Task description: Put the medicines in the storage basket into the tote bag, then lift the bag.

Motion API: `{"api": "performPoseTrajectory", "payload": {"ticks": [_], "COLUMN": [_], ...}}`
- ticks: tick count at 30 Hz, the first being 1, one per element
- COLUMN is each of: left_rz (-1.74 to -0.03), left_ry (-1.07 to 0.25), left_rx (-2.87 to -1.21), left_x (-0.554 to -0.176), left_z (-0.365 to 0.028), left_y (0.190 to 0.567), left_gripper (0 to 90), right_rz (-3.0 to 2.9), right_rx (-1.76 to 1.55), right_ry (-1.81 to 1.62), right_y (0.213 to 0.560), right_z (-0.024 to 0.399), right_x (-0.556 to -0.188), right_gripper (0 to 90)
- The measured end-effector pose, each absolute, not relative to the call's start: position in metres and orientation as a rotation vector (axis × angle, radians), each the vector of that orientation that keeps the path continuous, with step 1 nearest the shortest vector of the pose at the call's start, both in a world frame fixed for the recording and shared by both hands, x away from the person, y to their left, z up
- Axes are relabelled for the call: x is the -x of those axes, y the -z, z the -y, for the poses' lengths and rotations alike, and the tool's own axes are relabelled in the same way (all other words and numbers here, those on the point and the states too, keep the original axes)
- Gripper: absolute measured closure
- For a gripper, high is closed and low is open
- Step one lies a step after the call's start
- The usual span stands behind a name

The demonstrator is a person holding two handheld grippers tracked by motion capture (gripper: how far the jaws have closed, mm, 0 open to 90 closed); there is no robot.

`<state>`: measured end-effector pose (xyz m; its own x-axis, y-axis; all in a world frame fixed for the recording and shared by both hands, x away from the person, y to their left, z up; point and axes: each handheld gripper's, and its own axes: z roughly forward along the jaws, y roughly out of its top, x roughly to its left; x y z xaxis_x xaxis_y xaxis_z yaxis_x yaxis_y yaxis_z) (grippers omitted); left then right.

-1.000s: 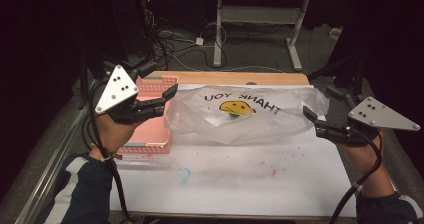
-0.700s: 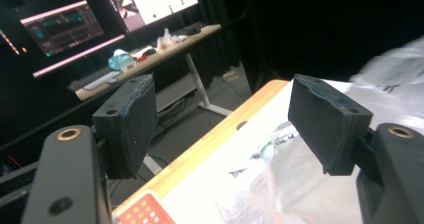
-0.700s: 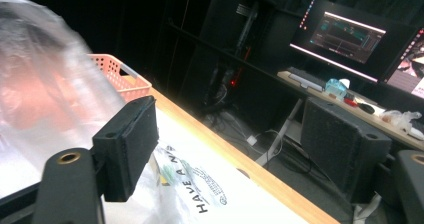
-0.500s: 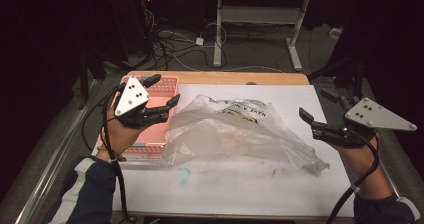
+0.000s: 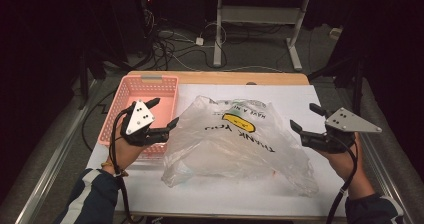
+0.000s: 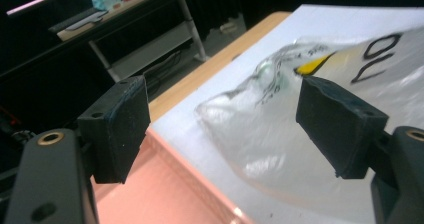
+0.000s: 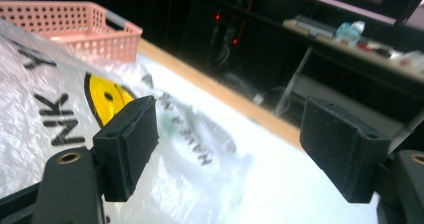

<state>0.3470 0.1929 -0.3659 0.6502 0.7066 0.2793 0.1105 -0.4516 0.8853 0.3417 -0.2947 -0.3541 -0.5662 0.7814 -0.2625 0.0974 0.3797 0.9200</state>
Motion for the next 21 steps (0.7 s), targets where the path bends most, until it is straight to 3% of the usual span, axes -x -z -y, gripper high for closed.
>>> {"api": "performPoseTrajectory", "payload": {"ticks": [21], "left_rz": [-0.717], "left_ry": [-0.729], "left_rx": [-1.948], "left_x": [-0.313], "left_z": [-0.208], "left_y": [0.413], "left_gripper": [14.8], "right_rz": [-2.035], "right_rx": [-0.808], "right_ry": [-1.215], "right_y": [0.417], "right_z": [0.297], "right_x": [-0.317], "right_gripper": [21.5]}}
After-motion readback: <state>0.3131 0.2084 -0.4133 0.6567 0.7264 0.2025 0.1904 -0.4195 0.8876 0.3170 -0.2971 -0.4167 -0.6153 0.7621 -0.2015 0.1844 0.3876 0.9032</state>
